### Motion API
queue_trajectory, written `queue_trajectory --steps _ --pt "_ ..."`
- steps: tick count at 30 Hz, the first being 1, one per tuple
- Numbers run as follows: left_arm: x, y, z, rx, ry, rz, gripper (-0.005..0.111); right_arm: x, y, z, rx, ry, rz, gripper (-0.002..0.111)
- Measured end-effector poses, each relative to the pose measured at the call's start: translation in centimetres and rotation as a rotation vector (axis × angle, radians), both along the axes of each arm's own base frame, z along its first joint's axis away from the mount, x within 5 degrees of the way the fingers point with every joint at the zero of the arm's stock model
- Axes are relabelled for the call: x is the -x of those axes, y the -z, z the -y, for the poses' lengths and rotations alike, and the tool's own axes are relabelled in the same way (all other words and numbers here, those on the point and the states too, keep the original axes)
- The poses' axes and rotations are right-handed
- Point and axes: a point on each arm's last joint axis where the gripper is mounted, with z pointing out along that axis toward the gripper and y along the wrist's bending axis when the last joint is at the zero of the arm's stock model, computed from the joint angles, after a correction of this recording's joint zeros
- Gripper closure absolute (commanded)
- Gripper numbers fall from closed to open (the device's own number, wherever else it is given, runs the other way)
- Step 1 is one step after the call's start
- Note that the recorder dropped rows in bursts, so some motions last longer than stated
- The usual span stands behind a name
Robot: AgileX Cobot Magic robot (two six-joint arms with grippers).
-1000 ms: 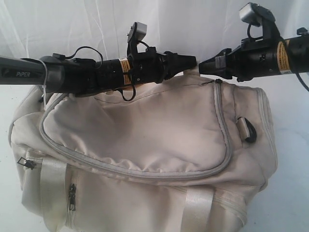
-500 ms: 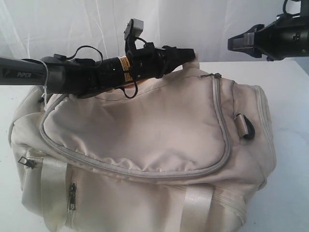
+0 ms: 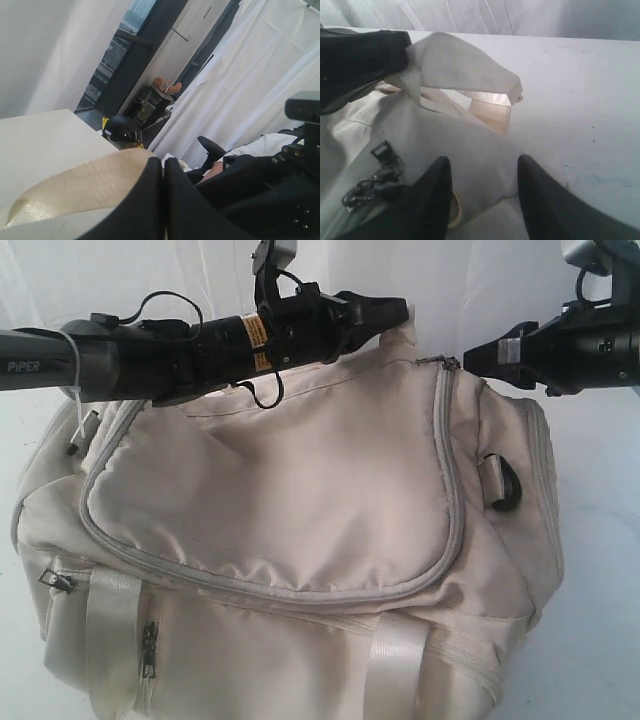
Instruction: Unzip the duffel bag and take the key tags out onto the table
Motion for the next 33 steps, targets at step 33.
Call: queue_trajectory --steps 33 --pt "0.0 0.1 -0.2 -0.024 0.012 0.014 0.107 5.4 3.8 1.3 -0.001 -0.117 -0.046 0.064"
